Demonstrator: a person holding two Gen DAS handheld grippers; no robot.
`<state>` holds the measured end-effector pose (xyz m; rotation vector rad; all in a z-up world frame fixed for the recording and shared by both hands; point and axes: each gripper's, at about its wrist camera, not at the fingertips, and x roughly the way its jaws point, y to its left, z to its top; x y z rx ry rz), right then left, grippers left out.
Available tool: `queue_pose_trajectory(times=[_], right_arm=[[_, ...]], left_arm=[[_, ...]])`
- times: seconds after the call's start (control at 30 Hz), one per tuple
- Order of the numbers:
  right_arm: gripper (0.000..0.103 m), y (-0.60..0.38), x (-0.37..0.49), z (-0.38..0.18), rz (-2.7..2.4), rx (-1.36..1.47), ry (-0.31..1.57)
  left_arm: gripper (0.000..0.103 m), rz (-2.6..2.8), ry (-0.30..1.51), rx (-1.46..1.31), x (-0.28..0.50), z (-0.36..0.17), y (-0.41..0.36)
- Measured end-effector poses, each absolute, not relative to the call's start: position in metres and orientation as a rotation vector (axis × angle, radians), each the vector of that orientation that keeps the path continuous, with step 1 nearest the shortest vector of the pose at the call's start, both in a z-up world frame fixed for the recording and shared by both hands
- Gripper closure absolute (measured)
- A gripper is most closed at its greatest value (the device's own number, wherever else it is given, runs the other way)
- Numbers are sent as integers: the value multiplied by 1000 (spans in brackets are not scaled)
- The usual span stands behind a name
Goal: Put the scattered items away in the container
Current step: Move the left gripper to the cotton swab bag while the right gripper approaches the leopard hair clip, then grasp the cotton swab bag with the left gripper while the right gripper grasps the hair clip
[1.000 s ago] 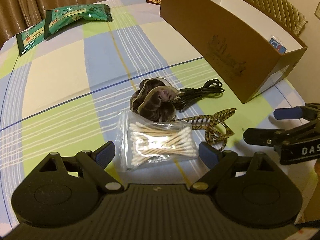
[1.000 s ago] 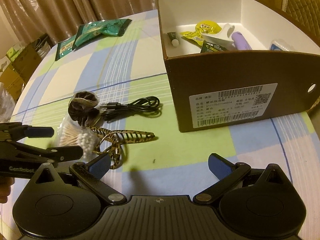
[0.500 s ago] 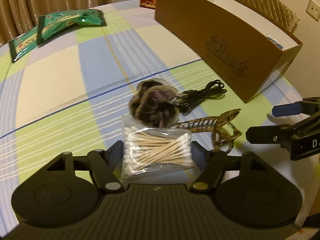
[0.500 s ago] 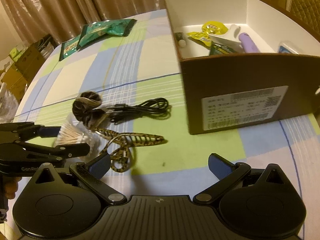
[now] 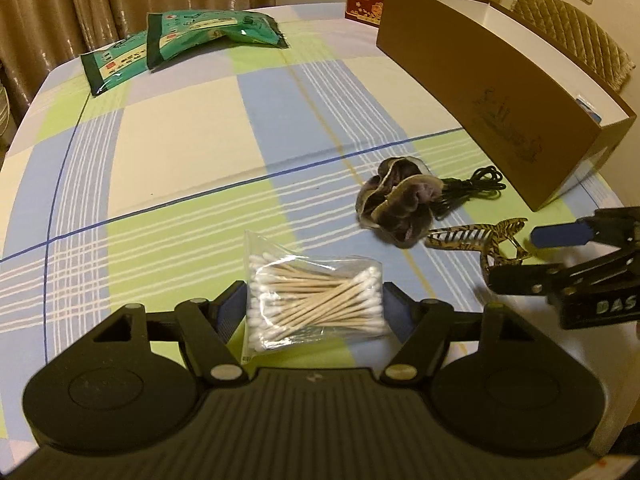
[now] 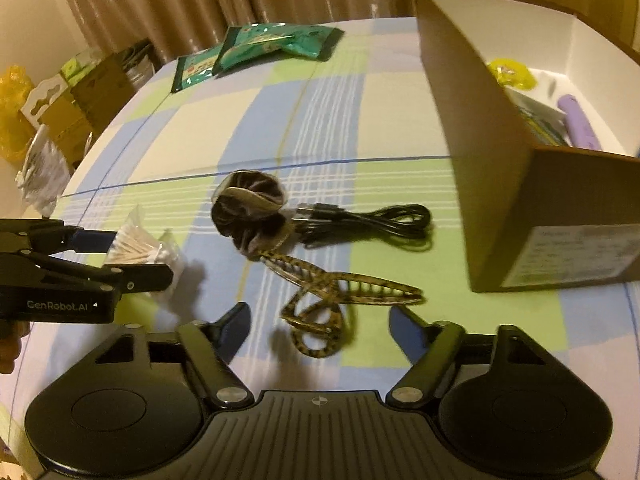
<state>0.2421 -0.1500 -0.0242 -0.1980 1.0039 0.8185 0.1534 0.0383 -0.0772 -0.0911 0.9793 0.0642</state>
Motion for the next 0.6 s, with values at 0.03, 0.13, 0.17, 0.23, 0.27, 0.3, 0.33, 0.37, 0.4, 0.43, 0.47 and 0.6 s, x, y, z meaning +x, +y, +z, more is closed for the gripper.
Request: queue_pose_trajectory(times=[0.03,0.13,0.17,0.23,0.27,0.3,0.33,0.37,0.4,0.43,0.47,0.6], right_arm=[[43,-147,242,-25,823,-202,1003],[54,-140,242,-31,808,-235,997],[58,-139,242,-31,808,-239,990],[73,-138,241,-34,811,-249,988],[74,-138,241,-33,813,-259,985],[74,-139,240,-33,816,-278,978],[75,-140,238,-32,818,-295,971],[75,-142,237,-31,823,-309,967],[75,-145,236,-30,827,-316,973],[75,-148,235,-30,829,-318,978],[75,-153,234,-29,827,-322,983],[75,-175,228,-26,799,-351,990]], left_arm=[[34,64,979,-92,154,-77,38],[34,57,978,-94,155,-77,36],[34,54,978,-94,156,-77,35],[34,49,978,-90,157,-77,33],[34,45,979,-91,157,-78,32],[34,42,980,-92,157,-78,31],[34,39,981,-90,157,-78,30],[34,36,982,-88,158,-78,29],[34,32,984,-86,158,-78,29],[34,30,984,-84,158,-78,28],[34,28,984,-83,158,-78,27],[34,12,985,-77,157,-76,23]])
